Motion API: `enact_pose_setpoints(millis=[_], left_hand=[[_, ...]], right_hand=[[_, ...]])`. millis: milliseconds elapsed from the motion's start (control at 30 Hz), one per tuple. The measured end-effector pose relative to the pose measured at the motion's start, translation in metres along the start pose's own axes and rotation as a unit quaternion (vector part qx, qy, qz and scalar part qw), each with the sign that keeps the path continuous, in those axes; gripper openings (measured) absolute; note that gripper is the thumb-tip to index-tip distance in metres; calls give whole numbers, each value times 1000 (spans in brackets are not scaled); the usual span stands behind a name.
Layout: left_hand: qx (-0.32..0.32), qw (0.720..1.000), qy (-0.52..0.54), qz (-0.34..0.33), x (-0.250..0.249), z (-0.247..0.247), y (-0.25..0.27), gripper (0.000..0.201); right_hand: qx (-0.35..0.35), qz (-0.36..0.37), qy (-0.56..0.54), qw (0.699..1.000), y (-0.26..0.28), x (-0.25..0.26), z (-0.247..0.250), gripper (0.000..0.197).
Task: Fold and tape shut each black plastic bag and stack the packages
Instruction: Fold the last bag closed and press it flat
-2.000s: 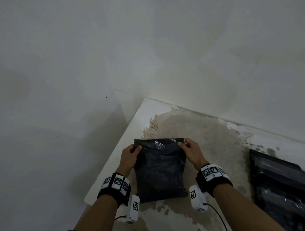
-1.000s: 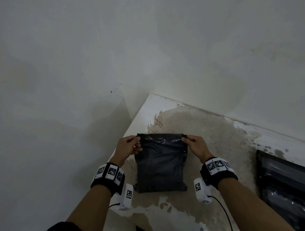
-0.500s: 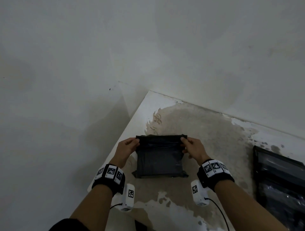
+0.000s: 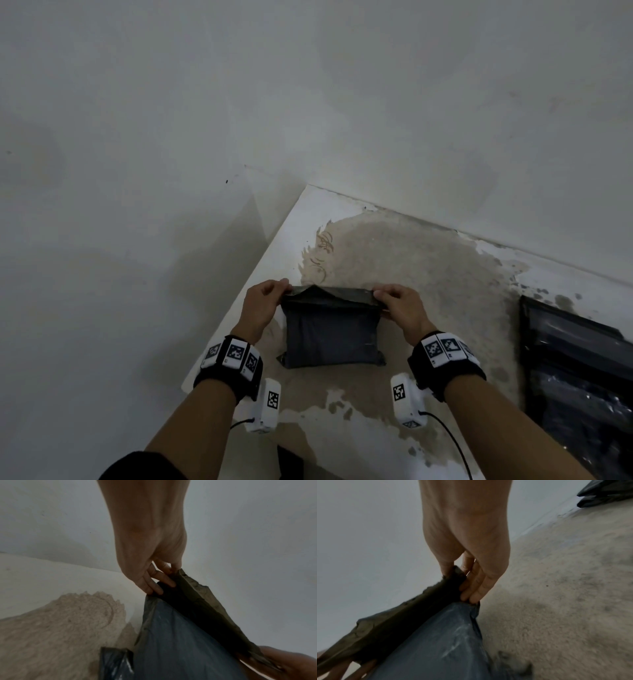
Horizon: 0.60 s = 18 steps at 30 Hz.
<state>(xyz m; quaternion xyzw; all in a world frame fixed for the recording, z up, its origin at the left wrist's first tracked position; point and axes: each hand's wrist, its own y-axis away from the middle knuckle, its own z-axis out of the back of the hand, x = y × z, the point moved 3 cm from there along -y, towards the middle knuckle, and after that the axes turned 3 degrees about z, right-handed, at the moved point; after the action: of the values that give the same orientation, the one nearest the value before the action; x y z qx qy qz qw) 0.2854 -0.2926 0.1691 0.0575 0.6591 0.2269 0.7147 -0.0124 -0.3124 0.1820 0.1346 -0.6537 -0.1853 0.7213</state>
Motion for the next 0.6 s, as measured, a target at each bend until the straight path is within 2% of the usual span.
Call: enact_pose_setpoints(millis=[33, 167, 300, 400, 600], left_hand=[[-1, 1000, -14, -6, 0, -1, 0, 13], [24, 998, -52, 14, 2, -2, 2, 16], [55, 986, -151, -47, -1, 1, 5, 19], [53, 982, -166, -68, 0, 2, 7, 21], [47, 978, -189, -73, 3, -1, 9, 24]], right_hand=[[1, 16, 9, 1000, 0, -1, -1, 9], [5, 40, 26, 999, 2, -9, -2, 18], [-9, 78, 78, 994, 2, -21, 0, 29], [-24, 96, 112, 989, 0, -26, 1, 41], [-33, 108, 121, 986, 6, -23, -1, 39]])
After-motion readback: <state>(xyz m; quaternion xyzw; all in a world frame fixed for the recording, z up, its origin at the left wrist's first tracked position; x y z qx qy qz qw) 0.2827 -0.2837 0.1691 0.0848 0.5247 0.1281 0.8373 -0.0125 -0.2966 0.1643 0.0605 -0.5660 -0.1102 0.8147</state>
